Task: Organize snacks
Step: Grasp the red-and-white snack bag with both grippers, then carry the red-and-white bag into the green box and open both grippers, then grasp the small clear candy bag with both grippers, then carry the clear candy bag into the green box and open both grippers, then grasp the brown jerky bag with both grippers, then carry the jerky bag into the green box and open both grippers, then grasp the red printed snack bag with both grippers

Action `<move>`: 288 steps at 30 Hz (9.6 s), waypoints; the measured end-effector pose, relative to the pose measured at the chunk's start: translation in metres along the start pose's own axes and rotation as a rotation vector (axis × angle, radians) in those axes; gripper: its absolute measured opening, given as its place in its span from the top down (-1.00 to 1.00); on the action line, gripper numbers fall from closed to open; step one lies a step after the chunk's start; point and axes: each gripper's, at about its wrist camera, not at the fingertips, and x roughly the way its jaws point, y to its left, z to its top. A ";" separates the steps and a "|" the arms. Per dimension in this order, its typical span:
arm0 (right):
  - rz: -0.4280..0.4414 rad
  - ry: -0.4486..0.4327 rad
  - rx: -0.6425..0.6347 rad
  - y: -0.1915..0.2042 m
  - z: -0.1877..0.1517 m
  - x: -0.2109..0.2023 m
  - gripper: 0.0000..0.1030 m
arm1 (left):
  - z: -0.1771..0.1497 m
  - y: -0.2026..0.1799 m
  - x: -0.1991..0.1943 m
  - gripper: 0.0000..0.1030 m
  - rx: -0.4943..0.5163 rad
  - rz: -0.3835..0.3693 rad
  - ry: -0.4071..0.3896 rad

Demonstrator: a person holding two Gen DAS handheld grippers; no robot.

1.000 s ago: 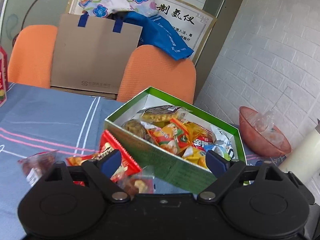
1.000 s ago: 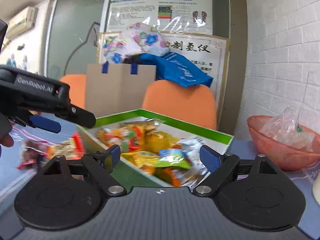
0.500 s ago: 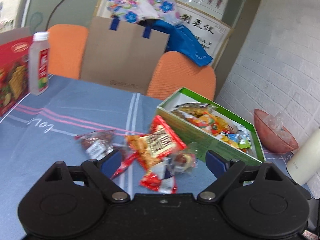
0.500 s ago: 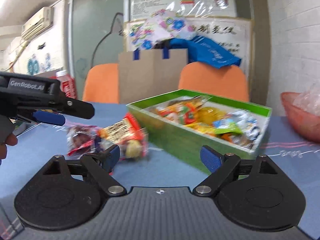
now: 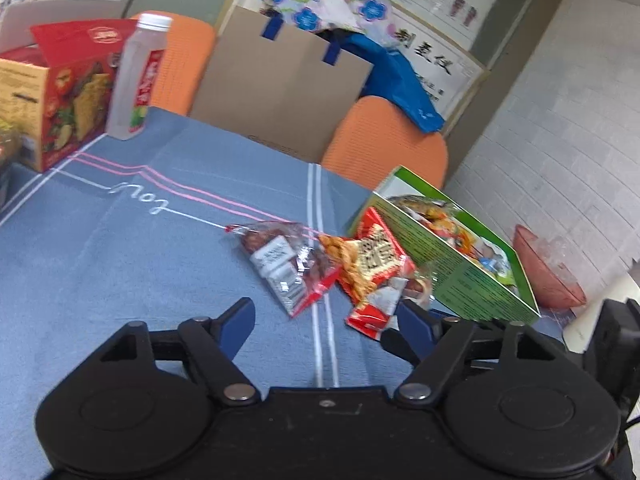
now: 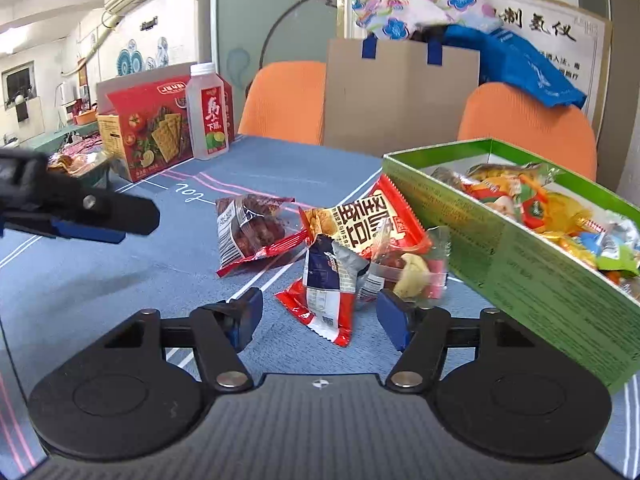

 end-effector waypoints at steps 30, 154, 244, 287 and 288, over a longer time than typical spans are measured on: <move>0.055 -0.141 0.136 -0.026 -0.003 -0.044 0.01 | 0.023 -0.084 0.064 -0.62 0.137 -0.110 0.055; -0.309 -0.298 0.145 -0.128 -0.003 -0.033 -0.91 | 0.041 -0.144 0.155 -1.00 0.171 -0.185 0.001; -0.135 -0.347 0.309 -0.126 0.001 -0.090 -0.39 | 0.042 -0.182 0.126 -0.65 0.214 -0.373 0.072; -0.206 -0.299 0.207 -0.110 -0.028 -0.095 -1.00 | -0.009 -0.072 0.082 -1.00 0.052 -0.053 -0.015; -0.201 -0.293 0.207 -0.106 -0.029 -0.095 -1.00 | -0.008 -0.067 0.083 -1.00 0.051 -0.030 -0.008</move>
